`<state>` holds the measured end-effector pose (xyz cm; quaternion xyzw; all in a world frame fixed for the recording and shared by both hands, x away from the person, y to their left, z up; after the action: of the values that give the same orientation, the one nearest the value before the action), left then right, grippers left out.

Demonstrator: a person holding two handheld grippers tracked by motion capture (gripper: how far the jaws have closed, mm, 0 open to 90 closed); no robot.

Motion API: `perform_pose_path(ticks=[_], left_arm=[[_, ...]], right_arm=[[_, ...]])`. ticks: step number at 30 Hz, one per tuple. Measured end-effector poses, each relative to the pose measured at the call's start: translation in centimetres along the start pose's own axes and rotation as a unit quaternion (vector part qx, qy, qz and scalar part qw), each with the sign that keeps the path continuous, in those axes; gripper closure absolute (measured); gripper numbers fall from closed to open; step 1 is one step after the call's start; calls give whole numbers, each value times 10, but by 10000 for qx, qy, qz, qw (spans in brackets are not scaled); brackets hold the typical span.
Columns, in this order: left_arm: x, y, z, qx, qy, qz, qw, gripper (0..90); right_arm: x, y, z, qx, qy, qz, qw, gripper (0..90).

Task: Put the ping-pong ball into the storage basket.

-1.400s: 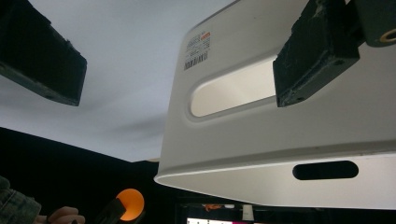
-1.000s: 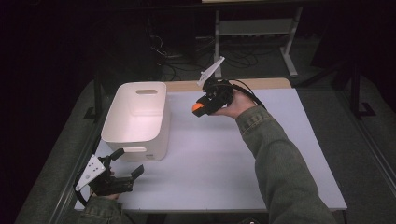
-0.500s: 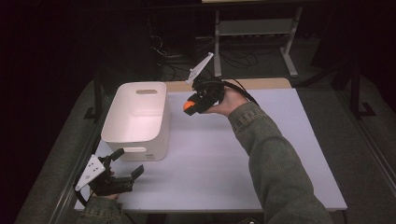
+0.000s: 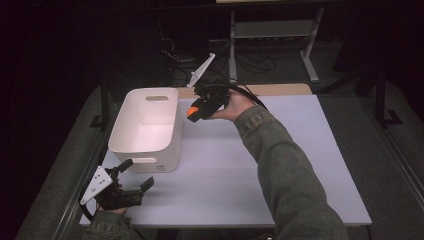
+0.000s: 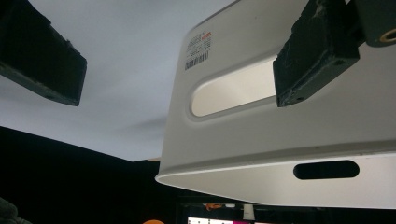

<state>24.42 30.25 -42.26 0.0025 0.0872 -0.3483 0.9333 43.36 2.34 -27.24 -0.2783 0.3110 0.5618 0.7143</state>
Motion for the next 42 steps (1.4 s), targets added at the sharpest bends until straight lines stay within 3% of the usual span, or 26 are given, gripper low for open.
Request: perform_pose_path(ticks=[42], left_arm=[[-2,0,1,-20,-51,4,10000,22]], right_arm=[[40,25,58,-539,4,400,9977,497]])
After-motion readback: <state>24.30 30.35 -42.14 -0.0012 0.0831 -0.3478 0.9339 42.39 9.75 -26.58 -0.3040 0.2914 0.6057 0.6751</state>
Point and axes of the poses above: each handheld gripper's, and its own axes: x roughly forward along the jaws, z roughly out of its top, y roughly to its left, the point moved 2 cm from there along x, roughly forward along the jaws, and after that the axes turned 2 degrees about -z, right-handed, at the moved point
